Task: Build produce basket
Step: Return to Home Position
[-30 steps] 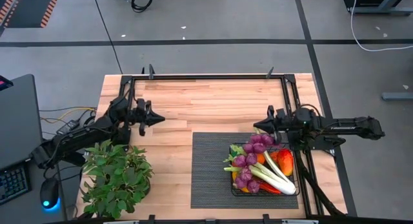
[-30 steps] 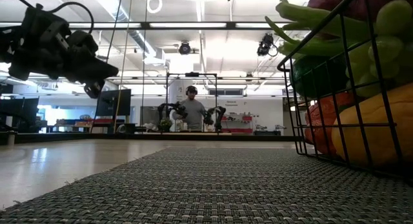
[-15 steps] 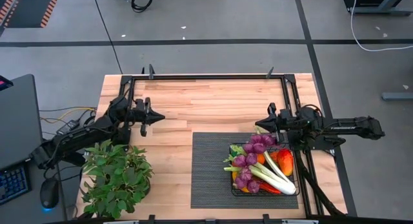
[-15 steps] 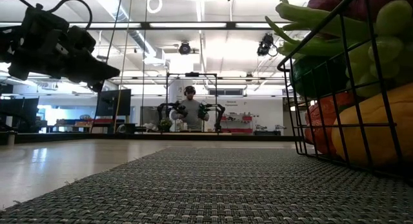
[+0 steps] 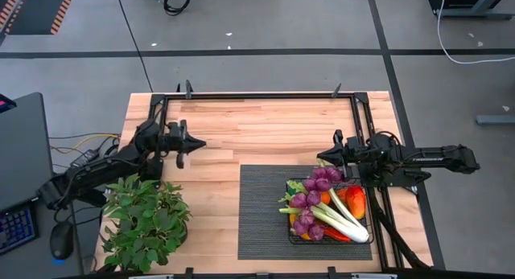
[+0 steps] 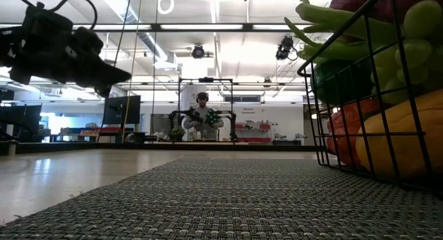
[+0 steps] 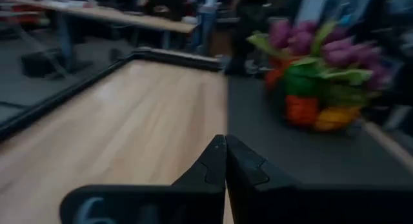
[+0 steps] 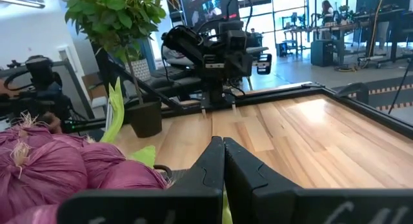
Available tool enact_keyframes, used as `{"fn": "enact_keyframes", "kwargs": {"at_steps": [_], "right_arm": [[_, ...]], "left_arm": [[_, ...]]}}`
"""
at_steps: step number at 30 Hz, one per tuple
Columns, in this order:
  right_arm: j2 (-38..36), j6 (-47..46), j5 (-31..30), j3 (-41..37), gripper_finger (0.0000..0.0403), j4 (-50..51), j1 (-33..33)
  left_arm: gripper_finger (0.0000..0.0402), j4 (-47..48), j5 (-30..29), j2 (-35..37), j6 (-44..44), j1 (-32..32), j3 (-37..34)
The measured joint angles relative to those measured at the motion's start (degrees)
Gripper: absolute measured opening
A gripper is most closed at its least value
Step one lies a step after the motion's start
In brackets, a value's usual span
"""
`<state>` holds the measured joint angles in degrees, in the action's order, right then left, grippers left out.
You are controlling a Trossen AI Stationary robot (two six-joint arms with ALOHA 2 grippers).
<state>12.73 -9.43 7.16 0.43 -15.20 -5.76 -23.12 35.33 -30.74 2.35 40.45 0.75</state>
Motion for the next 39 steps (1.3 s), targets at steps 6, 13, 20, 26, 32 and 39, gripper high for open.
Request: {"fn": "enact_keyframes", "kwargs": {"at_steps": [6,13,20,26,32,39], "right_arm": [[0.0,0.0,0.0,0.0,0.0007,0.0,0.0],[0.0,0.0,0.0,0.0,0.0007,-0.1,0.0],[0.0,0.0,0.0,0.0,0.0008,-0.1,0.0],[0.0,0.0,0.0,0.0,0.0008,-0.1,0.0],[0.0,0.0,0.0,0.0,0.0008,-0.1,0.0],[0.0,0.0,0.0,0.0,0.0012,-0.2,0.0]], "left_arm": [[0.0004,0.4,0.0,0.0,4.8,-9.0,-0.2],[0.0006,0.5,-20.5,0.0,3.5,-25.1,-0.2],[0.0016,0.4,-29.3,0.0,2.0,-27.1,-0.2],[0.0013,0.5,-29.3,0.0,4.5,-27.1,-0.2],[0.0014,0.5,-29.3,0.0,4.5,-27.1,-0.2],[0.0026,17.0,-29.5,12.2,4.5,-31.4,-0.2]]}}
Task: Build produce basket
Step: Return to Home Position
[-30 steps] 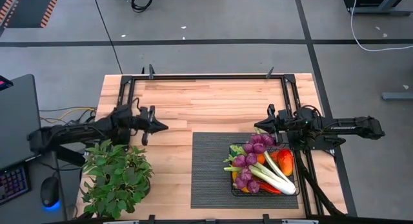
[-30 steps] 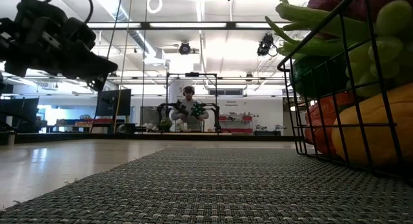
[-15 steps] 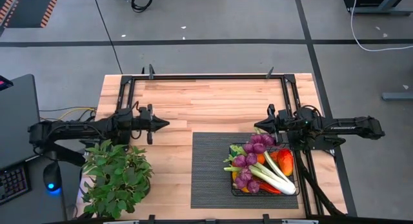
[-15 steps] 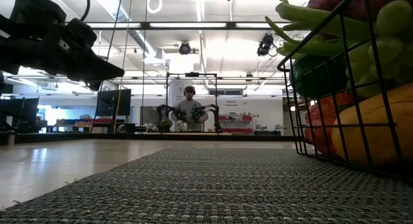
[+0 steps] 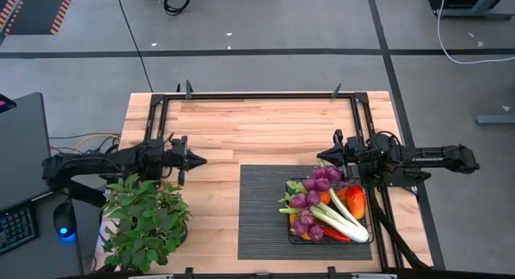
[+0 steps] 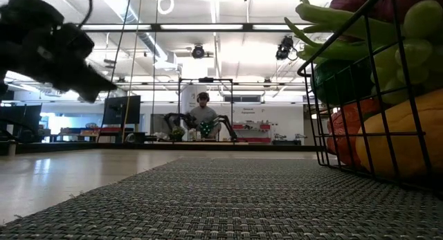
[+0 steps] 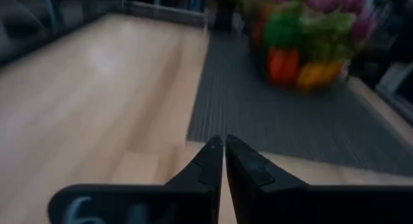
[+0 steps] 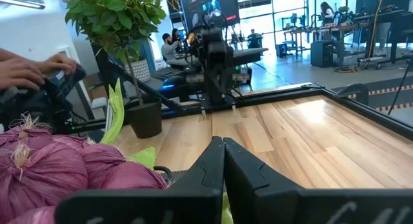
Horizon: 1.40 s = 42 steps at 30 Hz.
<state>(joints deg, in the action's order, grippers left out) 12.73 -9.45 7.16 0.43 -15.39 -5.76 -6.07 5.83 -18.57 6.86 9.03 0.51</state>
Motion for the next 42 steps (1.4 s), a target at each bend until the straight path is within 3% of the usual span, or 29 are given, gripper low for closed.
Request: {"fn": "enact_keyframes", "kwargs": {"at_steps": [1,5,12,42], "right_arm": [[0.0,0.0,0.0,0.0,0.0014,-0.2,0.0],[0.0,0.0,0.0,0.0,0.0021,-0.4,0.0],[0.0,0.0,-0.5,0.0,0.0021,-0.4,0.0],[0.0,0.0,-0.7,0.0,0.0024,-0.4,0.0]], "left_arm": [[0.0026,4.8,-0.3,2.3,0.0,-0.2,0.2],[0.0019,5.8,-7.3,9.0,0.0,-1.6,0.3],[0.0023,6.1,-7.4,18.5,0.0,-4.2,0.3],[0.0019,3.4,-7.5,17.4,0.0,-5.8,0.1]]}}
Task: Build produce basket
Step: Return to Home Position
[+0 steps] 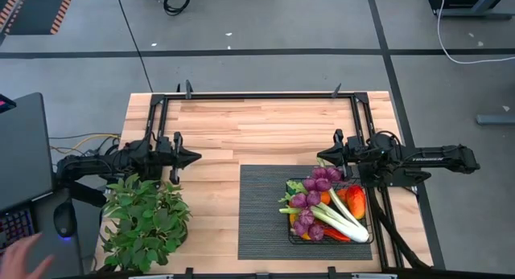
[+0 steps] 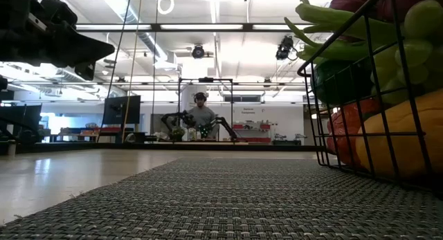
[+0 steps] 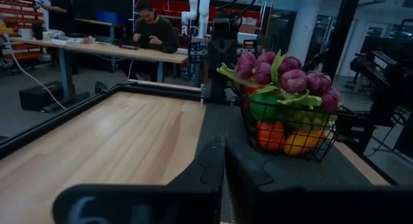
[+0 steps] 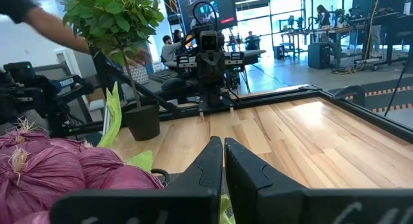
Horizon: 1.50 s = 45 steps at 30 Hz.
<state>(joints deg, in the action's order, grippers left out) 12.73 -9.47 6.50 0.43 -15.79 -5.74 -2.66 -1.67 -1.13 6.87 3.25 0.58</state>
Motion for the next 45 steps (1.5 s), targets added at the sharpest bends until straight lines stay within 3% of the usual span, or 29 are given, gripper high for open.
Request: {"fn": "enact_keyframes", "kwargs": {"at_steps": [45], "right_arm": [[0.0,0.0,0.0,0.0,0.0022,0.0,0.0]], "left_arm": [[0.0023,-0.1,0.0,0.0,0.0,0.0,0.1]]}}
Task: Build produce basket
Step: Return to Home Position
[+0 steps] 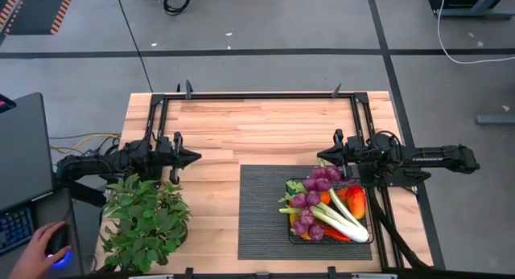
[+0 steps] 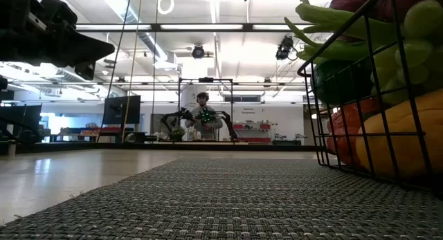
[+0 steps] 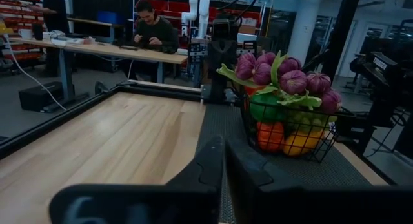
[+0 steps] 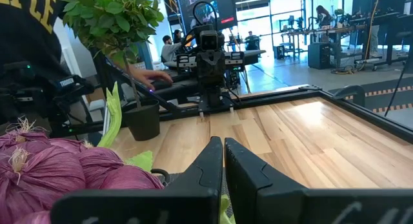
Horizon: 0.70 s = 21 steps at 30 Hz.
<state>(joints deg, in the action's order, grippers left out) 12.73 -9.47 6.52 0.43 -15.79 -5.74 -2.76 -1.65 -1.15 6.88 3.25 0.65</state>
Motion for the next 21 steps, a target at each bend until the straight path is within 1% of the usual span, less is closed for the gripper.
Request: {"fn": "enact_keyframes", "kwargs": {"at_steps": [6,15,21], "right_arm": [[0.0,0.0,0.0,0.0,0.0022,0.0,0.0],[0.0,0.0,0.0,0.0,0.0022,0.0,0.0],[0.0,0.0,0.0,0.0,0.0022,0.0,0.0]], "left_arm": [[0.0029,0.0,0.0,0.0,0.0,0.0,0.0],[0.0017,0.0,0.0,0.0,0.0,0.0,0.0],[0.0025,0.0,0.0,0.0,0.0,0.0,0.0]]}}
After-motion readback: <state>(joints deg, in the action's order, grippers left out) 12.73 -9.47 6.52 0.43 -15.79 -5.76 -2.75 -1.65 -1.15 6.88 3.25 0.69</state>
